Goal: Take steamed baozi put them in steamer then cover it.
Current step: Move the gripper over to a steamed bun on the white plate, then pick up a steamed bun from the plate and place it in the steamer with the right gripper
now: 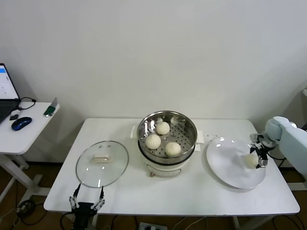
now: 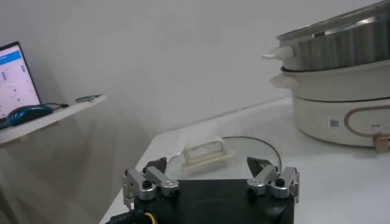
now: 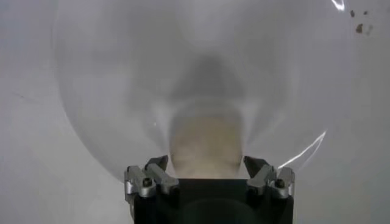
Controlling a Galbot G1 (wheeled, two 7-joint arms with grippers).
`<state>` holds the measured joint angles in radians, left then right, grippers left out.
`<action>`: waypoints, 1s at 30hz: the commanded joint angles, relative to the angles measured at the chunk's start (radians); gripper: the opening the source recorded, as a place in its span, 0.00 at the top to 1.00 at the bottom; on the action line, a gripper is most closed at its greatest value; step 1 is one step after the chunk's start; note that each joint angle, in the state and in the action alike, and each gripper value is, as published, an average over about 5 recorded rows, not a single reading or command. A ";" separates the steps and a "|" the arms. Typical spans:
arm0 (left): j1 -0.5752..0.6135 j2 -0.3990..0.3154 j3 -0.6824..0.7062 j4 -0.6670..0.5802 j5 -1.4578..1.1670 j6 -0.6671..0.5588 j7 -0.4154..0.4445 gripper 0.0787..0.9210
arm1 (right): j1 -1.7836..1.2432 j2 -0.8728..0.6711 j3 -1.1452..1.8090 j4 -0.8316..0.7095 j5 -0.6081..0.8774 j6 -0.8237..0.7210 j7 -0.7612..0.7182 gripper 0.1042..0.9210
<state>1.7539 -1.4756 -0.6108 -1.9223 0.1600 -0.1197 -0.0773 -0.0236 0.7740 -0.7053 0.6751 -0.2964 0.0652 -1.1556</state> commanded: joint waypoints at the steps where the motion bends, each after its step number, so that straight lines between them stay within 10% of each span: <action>1: 0.001 -0.001 0.000 -0.003 0.002 0.001 0.000 0.12 | -0.012 0.029 0.022 -0.038 -0.030 0.017 -0.002 0.17; 14: -0.003 -0.004 0.004 -0.008 0.003 0.003 0.000 0.12 | 0.066 0.005 -0.051 -0.010 0.035 0.023 -0.018 0.31; 30: -0.009 -0.014 0.049 -0.038 0.005 0.014 0.011 0.12 | 0.723 0.180 -0.689 0.035 0.738 -0.161 -0.055 0.31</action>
<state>1.7452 -1.4910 -0.5750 -1.9539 0.1651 -0.1071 -0.0690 0.3614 0.8499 -1.0580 0.6969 0.0798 -0.0178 -1.1983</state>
